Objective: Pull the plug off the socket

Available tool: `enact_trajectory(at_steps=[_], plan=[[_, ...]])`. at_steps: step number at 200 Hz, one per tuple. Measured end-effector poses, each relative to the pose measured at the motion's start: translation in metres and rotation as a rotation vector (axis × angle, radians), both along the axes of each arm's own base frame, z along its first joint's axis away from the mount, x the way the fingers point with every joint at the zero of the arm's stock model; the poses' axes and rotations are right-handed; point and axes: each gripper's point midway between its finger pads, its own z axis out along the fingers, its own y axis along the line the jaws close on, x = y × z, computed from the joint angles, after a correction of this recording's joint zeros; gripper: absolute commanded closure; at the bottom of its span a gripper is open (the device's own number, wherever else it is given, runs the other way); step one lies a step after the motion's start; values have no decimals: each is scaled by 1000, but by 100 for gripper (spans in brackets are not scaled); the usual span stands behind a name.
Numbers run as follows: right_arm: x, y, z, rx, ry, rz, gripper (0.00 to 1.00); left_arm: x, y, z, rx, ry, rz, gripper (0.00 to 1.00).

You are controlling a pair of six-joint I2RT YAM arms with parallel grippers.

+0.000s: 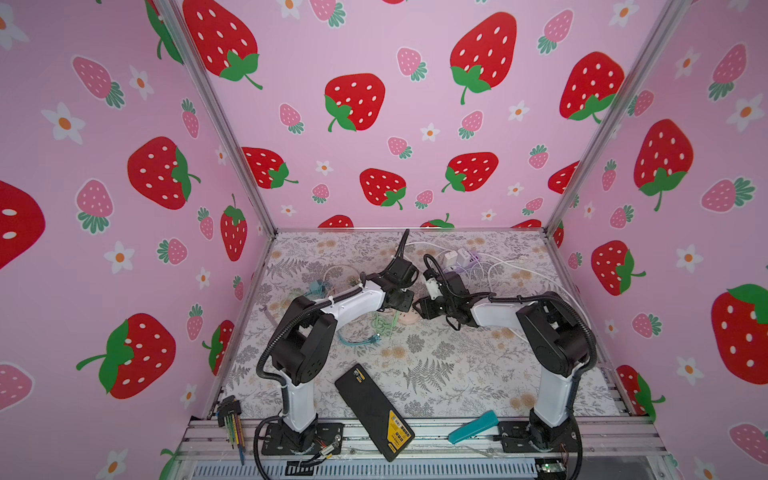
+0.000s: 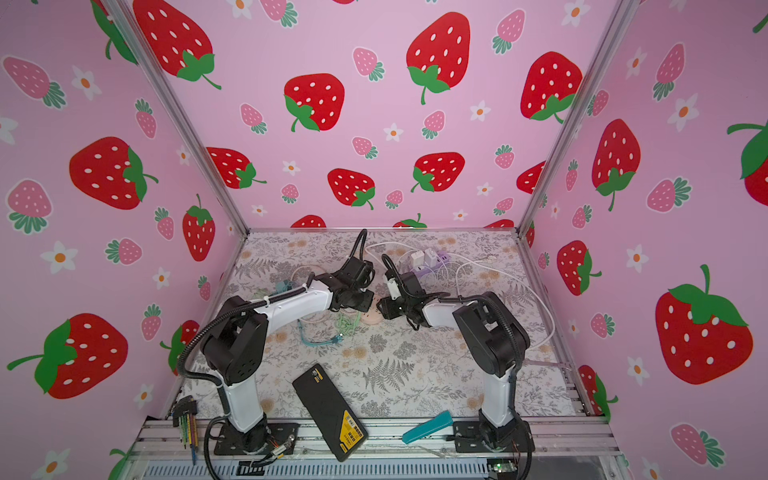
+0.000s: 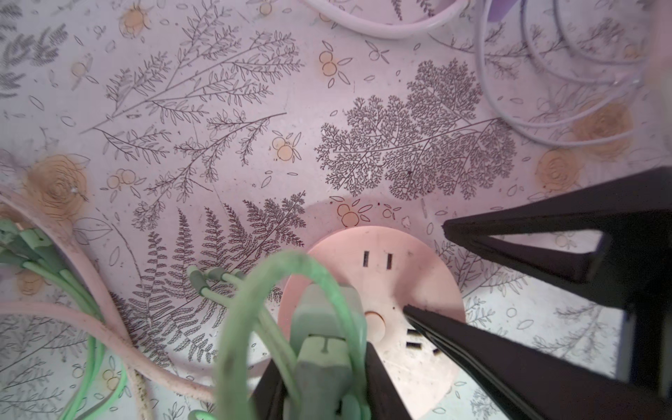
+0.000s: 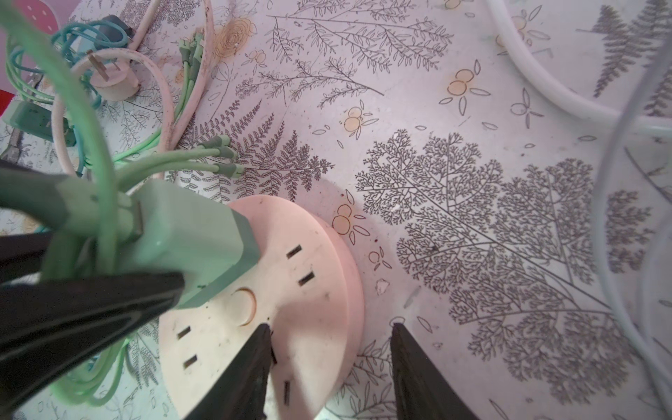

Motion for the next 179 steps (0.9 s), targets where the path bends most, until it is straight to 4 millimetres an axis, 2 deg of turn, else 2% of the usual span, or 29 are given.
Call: enact_trajectory(at_steps=[34,79,179], plan=[[0,0,0,-3,2,-1,48,-1,-1,1,72,-49,-10,91],[3,2,1,-15,-14,-11,48,1,-1,2,72,-56,-8,91],[6,2,-3,-41,-24,-17,48,7,7,1,-168,68,61,91]])
